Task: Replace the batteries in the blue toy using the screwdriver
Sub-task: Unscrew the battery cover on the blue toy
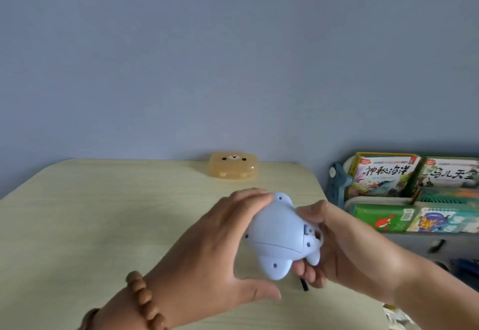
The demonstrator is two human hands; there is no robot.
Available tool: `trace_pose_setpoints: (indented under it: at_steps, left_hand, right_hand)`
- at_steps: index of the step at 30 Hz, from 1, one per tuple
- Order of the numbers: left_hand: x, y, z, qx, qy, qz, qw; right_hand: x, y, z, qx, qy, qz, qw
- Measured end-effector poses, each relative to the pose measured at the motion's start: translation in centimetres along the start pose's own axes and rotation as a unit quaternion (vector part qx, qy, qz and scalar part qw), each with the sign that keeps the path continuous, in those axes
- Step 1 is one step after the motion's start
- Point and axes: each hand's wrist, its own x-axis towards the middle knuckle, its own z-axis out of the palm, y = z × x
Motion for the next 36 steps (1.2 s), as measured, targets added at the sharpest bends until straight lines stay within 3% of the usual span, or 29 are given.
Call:
trace_pose_setpoints:
  at_steps: [3,8,10,11,12,13,15,16,18,23,28,33,36]
  left_hand:
    - [-0.1,-0.1,1.0,-0.043,0.025,-0.014,0.999]
    - [-0.7,-0.1,1.3,-0.073,-0.014,-0.014,0.997]
    - [-0.9,-0.2,1.5,-0.055,0.011,-0.027,0.998]
    - [-1.0,-0.4,1.6,-0.044,0.022,-0.034,0.998]
    - [-1.0,-0.6,1.8,-0.031,0.029,-0.038,0.998]
    - [-1.0,-0.9,2.0,-0.02,0.03,-0.044,0.998]
    - [-0.8,-1.4,2.2,-0.005,0.025,-0.054,0.998]
    - [-0.8,-1.5,2.2,0.005,0.024,-0.056,0.998]
    - [-0.6,-1.8,2.4,0.017,0.023,-0.058,0.998]
    - [-0.7,-2.7,3.1,-0.002,-0.008,-0.051,0.999]
    - [-0.7,-3.3,3.6,-0.027,-0.021,-0.049,0.998]
    - [-0.7,-3.4,3.9,-0.037,-0.027,-0.064,0.997]
    - [-0.8,-3.3,3.5,-0.04,-0.06,-0.07,0.995]
  right_hand:
    - [-0.4,0.5,0.6,0.022,-0.02,0.035,0.999]
    - [-0.6,0.9,1.1,0.022,-0.003,0.057,0.998]
    - [-1.2,0.6,1.0,-0.095,0.063,0.017,0.993]
    - [-1.5,0.5,0.9,-0.206,0.13,-0.021,0.97]
    - [-1.7,0.7,0.7,-0.324,0.213,-0.063,0.92]
    - [-1.8,1.1,0.3,-0.424,0.292,-0.097,0.852]
    - [-1.6,2.4,0.3,-0.575,0.377,-0.079,0.722]
    - [-1.3,3.4,0.5,-0.619,0.381,-0.055,0.685]
    - [-0.7,5.6,0.6,-0.642,0.383,-0.041,0.663]
    - [-0.7,7.9,0.5,-0.594,0.443,-0.131,0.658]
    - [-1.2,7.7,-0.1,-0.551,0.464,-0.148,0.677]
    - [-3.1,4.8,-0.7,-0.364,0.468,-0.218,0.775]
    - [-3.8,3.3,-0.3,-0.203,0.396,-0.251,0.86]
